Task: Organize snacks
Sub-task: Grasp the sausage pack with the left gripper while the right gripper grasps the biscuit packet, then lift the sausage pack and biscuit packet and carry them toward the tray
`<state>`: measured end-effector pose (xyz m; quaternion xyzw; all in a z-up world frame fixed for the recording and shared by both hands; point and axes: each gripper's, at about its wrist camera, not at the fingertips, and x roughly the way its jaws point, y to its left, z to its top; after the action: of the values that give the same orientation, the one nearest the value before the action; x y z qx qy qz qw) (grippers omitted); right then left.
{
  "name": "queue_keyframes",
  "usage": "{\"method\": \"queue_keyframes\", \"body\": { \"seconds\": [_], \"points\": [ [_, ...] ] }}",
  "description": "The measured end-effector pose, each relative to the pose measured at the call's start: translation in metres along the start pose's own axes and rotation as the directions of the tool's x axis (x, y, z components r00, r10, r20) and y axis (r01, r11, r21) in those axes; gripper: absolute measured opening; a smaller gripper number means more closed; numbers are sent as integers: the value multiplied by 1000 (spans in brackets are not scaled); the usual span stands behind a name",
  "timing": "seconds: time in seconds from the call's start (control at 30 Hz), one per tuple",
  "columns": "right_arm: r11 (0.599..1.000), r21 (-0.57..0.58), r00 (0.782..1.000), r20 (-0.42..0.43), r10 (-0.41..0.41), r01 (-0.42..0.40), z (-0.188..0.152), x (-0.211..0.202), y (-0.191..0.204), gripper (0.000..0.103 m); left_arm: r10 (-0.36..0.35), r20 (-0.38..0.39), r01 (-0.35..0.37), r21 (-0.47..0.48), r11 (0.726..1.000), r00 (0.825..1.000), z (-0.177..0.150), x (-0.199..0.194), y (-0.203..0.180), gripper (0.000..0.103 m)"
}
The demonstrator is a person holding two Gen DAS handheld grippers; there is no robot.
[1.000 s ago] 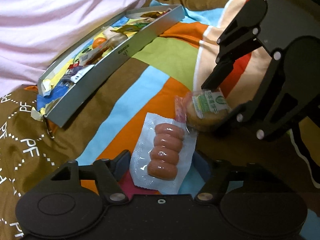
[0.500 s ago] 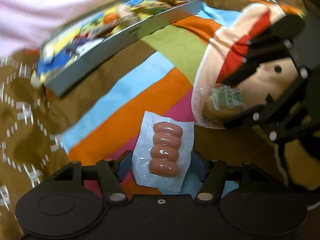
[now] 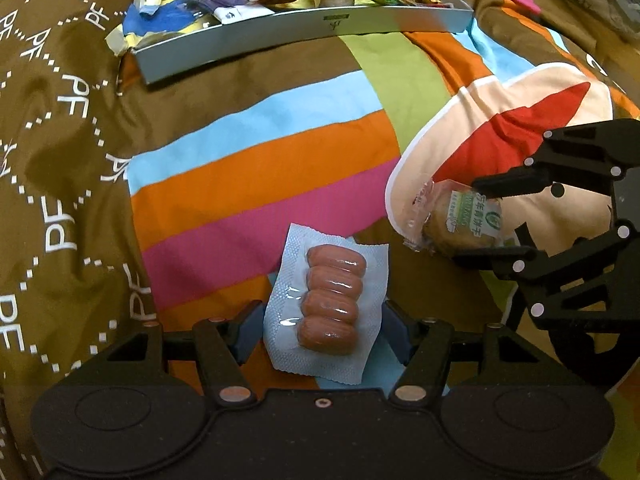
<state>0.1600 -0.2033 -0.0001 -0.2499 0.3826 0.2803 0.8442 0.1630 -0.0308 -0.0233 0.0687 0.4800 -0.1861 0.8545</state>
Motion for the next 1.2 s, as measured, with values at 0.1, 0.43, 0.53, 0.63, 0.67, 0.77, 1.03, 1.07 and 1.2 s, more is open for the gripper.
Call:
{"method": "queue_keyframes", "body": {
  "seconds": [0.1,0.43,0.53,0.63,0.67,0.77,1.03,1.07,1.2],
  "points": [
    [999,34,1000,-24,7,-6,-2,3,-2,56,6,-3,-5,33,999,1000,0,2,-3,67],
    [993,116,998,-48,40,-34,1,13,-11,60,11,-6,-11,81,997,1000,1,8,-5,77],
    [993,109,998,-51,44,-38,2,13,-10,59,13,-4,-12,103,995,1000,0,9,-8,68],
    [995,91,998,-60,37,-31,3,12,-7,57,16,10,-18,148,989,1000,-1,8,-11,65],
    [996,81,998,-61,34,-29,3,12,-6,57,16,12,-18,157,987,1000,-2,8,-12,65],
    [999,39,998,-55,15,-13,3,9,0,55,15,16,-18,158,987,1000,-2,7,-11,64],
    [985,-157,997,-11,-79,77,-3,-1,27,54,95,89,-113,218,969,991,-11,-4,-21,63],
    [978,-189,995,0,-96,94,-4,-2,31,54,110,101,-130,228,965,989,-12,-6,-22,63],
    [947,-284,989,39,-145,150,-7,-6,41,54,156,152,-188,224,956,976,-10,-11,-22,63]
  ]
}}
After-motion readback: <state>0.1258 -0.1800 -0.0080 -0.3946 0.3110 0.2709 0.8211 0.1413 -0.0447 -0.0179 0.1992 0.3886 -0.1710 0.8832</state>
